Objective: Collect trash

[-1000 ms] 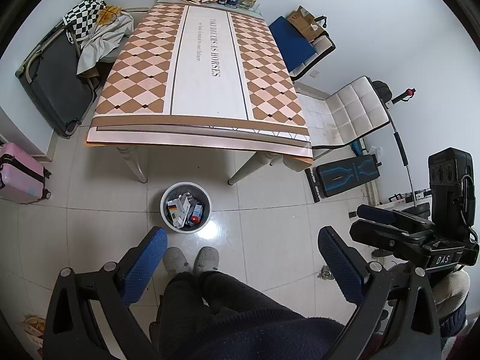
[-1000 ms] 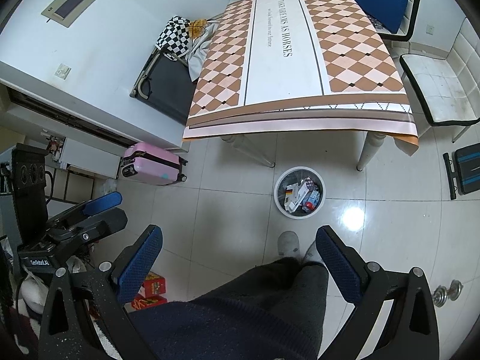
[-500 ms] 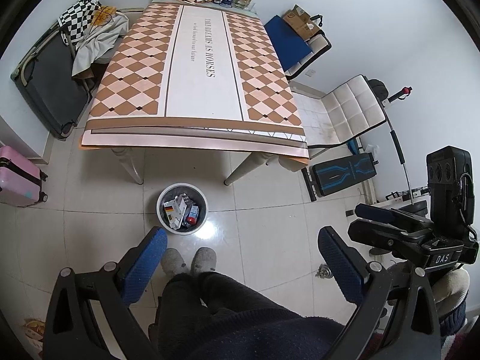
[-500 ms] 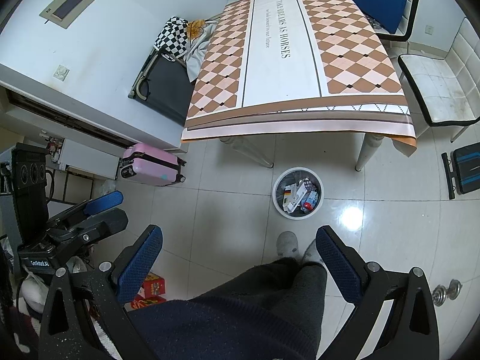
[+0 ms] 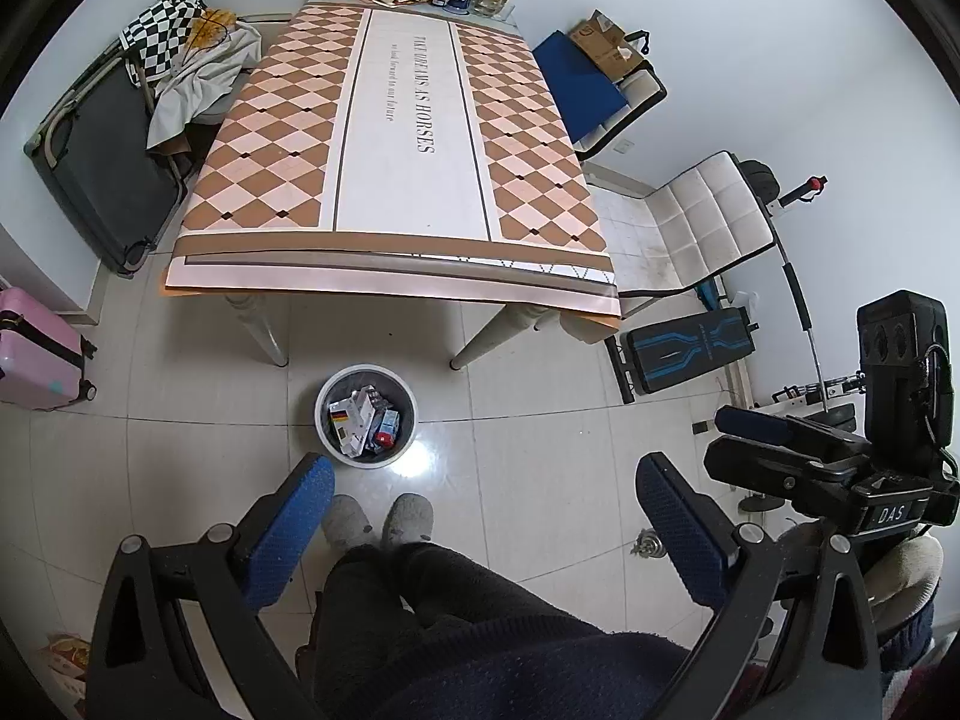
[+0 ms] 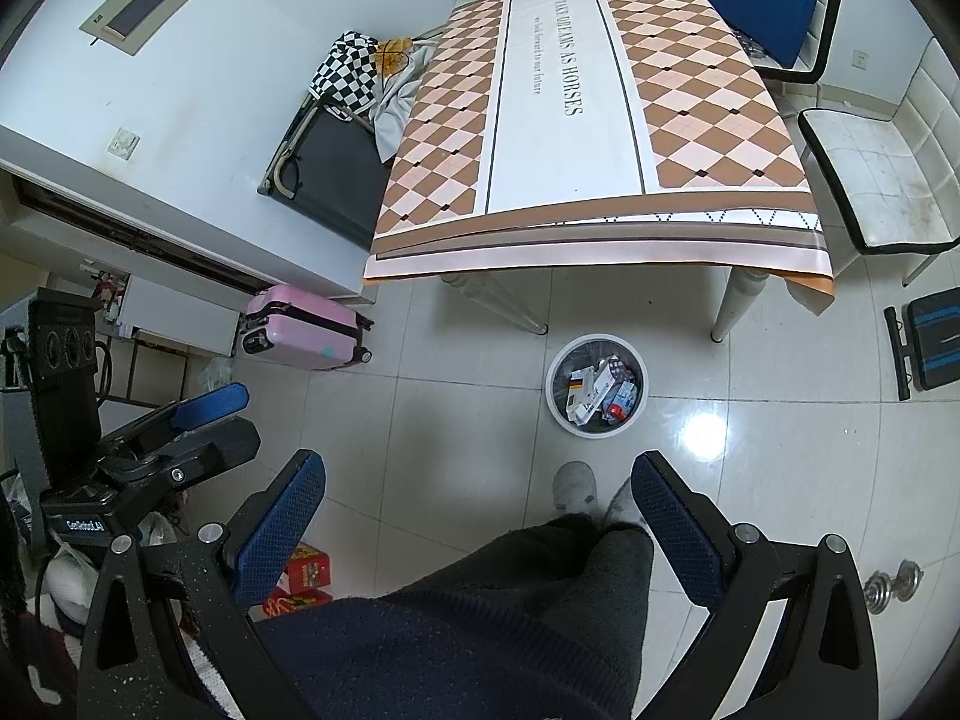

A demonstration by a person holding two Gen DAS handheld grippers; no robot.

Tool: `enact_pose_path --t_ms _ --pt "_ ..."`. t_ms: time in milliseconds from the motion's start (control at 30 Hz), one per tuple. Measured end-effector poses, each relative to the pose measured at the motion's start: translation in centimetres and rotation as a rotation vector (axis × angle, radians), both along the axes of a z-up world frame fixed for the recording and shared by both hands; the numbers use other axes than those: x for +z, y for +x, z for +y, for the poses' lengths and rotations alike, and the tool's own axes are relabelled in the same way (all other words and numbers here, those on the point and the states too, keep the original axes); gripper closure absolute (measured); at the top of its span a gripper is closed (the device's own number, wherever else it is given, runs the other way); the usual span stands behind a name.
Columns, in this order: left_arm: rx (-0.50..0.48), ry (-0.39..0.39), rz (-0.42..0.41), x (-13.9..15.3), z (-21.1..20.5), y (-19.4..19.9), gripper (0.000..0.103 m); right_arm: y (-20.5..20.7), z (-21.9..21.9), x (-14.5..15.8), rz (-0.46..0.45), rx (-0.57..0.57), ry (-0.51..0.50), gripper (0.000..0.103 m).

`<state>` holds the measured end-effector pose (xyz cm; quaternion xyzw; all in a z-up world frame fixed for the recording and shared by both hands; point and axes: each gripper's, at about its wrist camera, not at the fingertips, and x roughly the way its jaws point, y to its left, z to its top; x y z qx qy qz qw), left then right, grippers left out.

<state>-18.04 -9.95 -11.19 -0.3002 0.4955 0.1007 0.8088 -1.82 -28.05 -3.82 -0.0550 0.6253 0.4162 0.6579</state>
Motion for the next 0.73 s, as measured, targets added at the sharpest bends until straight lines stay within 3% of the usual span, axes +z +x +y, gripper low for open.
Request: enact_pose_path --t_ms 733 --pt "0.003 0.003 0.007 -0.2 0.23 -0.56 0.0 0.3 -0.12 -0.42 0.02 0.022 -0.004 0.0"
